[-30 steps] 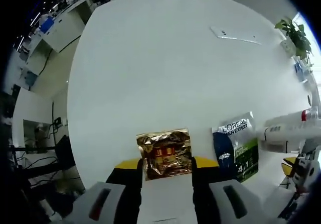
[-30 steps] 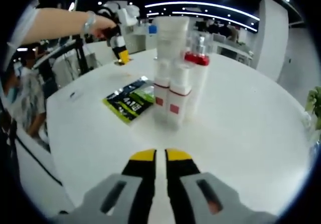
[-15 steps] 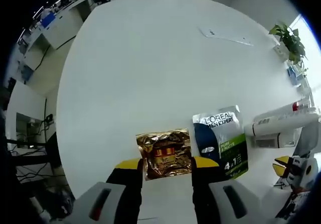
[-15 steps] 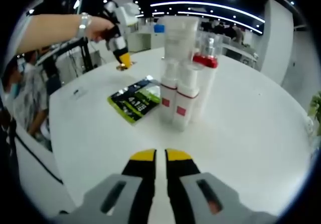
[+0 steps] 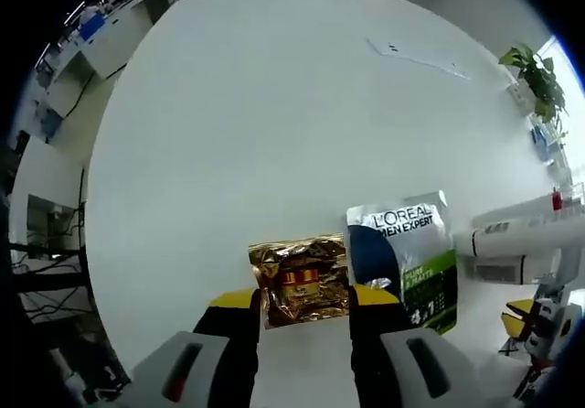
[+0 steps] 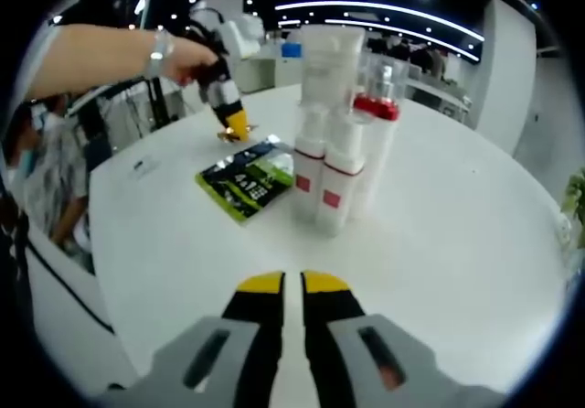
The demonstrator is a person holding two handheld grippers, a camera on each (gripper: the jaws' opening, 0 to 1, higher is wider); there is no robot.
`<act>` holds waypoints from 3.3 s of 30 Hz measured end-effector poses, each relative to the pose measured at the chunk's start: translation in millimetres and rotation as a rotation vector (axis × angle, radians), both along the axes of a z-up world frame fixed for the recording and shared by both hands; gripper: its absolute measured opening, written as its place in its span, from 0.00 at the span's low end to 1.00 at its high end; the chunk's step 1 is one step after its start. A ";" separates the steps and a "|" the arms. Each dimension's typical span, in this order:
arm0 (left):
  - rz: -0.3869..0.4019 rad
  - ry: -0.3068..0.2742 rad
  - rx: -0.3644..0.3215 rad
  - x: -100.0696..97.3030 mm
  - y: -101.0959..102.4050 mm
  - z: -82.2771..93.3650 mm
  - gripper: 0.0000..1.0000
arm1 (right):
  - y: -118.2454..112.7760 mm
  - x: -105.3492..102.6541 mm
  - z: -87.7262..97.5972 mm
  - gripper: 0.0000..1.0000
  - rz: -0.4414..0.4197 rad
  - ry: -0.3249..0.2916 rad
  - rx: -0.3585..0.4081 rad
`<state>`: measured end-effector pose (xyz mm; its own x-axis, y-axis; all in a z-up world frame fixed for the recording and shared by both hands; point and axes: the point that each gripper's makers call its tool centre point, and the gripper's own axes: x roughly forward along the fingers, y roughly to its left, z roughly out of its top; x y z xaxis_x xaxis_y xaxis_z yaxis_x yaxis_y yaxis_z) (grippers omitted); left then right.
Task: Arrange the skincare products in the storage area until every visible bottle or jar stands upright without overlapping.
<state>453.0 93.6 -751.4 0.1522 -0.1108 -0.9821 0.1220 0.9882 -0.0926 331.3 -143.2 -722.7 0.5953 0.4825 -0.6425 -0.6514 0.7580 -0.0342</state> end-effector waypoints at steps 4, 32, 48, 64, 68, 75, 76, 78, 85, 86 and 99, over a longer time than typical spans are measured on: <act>0.018 -0.007 0.013 1.9 -1.2 -4.1 0.39 | -2.6 -0.9 -1.2 0.06 -0.007 0.002 -0.003; 0.017 -0.034 0.063 4.2 -4.6 -11.3 0.41 | -8.4 -8.4 -7.3 0.06 -0.021 0.016 -0.012; 0.012 -0.045 0.065 10.9 0.7 -13.4 0.42 | -10.6 -10.2 -10.7 0.06 -0.019 0.023 -0.013; 0.010 -0.070 0.059 10.3 0.3 -10.9 0.47 | -11.1 -8.6 -11.4 0.06 -0.011 0.025 -0.020; 0.014 -0.073 0.042 10.4 -0.7 -7.5 0.47 | -11.0 -8.1 -10.9 0.06 -0.006 0.021 -0.024; 0.029 -0.121 0.010 16.4 0.5 7.3 0.47 | -11.7 -8.5 -11.8 0.06 -0.004 0.023 -0.028; 0.026 -0.132 0.005 16.5 -0.7 11.0 0.47 | -11.6 -8.3 -11.6 0.06 -0.005 0.022 -0.027; 0.018 -0.144 0.001 16.9 -1.3 15.0 0.47 | -11.3 -8.0 -11.5 0.06 -0.004 0.022 -0.025; -0.065 -0.241 -0.015 5.9 -11.0 39.1 0.44 | -7.3 -8.0 -10.4 0.06 0.007 0.025 -0.009; -0.073 -0.257 -0.019 2.2 -12.1 41.8 0.44 | -6.7 -8.0 -10.2 0.06 0.010 0.024 -0.007; -0.073 -0.377 -0.125 -73.4 -17.6 33.8 0.38 | 12.5 -3.8 -6.2 0.08 0.044 0.033 0.052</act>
<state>379.6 75.9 -717.6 0.4865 -0.2499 -0.8371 0.2394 0.9597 -0.1473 327.5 -130.6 -728.9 0.5513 0.5411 -0.6350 -0.6844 0.7286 0.0266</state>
